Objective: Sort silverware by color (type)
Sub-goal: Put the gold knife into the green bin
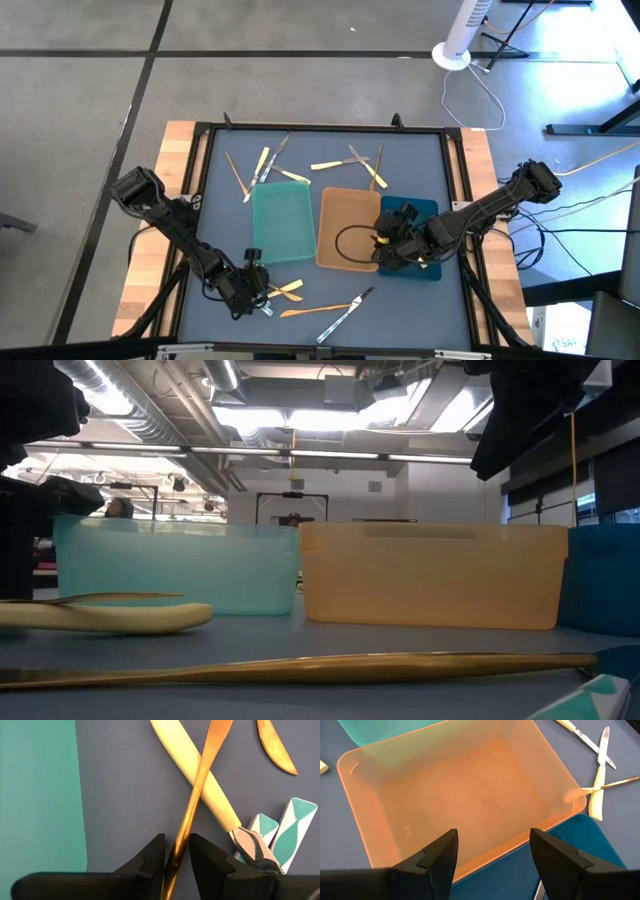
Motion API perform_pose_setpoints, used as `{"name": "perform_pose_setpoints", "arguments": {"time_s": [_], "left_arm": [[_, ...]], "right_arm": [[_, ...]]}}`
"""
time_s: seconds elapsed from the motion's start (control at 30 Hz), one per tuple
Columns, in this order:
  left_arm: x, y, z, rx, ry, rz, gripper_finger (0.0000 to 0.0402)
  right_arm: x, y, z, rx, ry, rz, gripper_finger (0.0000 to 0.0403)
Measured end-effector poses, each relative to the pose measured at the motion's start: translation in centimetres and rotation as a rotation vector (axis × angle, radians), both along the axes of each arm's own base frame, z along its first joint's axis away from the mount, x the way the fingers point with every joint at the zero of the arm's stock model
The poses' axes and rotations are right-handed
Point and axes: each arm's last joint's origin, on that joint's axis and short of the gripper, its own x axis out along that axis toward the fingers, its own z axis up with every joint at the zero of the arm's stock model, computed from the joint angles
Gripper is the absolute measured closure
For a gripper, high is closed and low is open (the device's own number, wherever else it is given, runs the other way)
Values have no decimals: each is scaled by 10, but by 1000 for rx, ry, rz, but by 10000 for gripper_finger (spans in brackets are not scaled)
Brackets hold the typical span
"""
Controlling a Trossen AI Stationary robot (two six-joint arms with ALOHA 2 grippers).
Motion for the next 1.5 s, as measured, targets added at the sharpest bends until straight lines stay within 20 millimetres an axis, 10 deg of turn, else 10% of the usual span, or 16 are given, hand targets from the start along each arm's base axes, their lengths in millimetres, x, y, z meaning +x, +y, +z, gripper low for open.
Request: {"name": "perform_pose_setpoints", "arguments": {"time_s": [0.93,1.5], "left_arm": [[-1,2,5,12,-22,12,378],[-7,13,72,-108,-295,88,378]], "right_arm": [[0,0,0,0,0,0,168],[0,-1,0,-15,-8,-6,168]]}}
